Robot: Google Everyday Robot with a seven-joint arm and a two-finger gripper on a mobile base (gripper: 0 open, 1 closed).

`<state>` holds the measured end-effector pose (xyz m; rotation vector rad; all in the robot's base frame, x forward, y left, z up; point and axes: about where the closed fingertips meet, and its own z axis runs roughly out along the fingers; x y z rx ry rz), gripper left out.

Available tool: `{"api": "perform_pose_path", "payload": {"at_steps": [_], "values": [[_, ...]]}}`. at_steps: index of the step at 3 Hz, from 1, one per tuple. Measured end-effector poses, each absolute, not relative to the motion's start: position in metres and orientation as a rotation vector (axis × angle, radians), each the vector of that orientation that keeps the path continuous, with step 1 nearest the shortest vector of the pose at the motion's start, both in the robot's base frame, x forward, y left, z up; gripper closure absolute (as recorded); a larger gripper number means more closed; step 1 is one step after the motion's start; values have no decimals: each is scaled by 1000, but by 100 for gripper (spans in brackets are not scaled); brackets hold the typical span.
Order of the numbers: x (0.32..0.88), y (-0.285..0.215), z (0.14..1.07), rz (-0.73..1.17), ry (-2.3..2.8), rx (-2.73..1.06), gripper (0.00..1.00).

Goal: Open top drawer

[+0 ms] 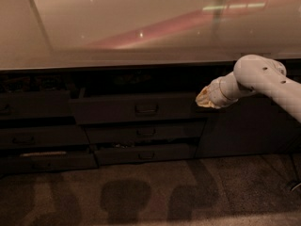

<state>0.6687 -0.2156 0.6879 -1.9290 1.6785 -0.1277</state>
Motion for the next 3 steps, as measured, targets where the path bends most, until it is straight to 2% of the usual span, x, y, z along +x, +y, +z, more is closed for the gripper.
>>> {"api": "perform_pose_path", "payload": {"at_steps": [2, 3], "values": [[686, -213, 703, -86, 1683, -1901, 100], [710, -215, 716, -176, 1706, -1876, 100]]}}
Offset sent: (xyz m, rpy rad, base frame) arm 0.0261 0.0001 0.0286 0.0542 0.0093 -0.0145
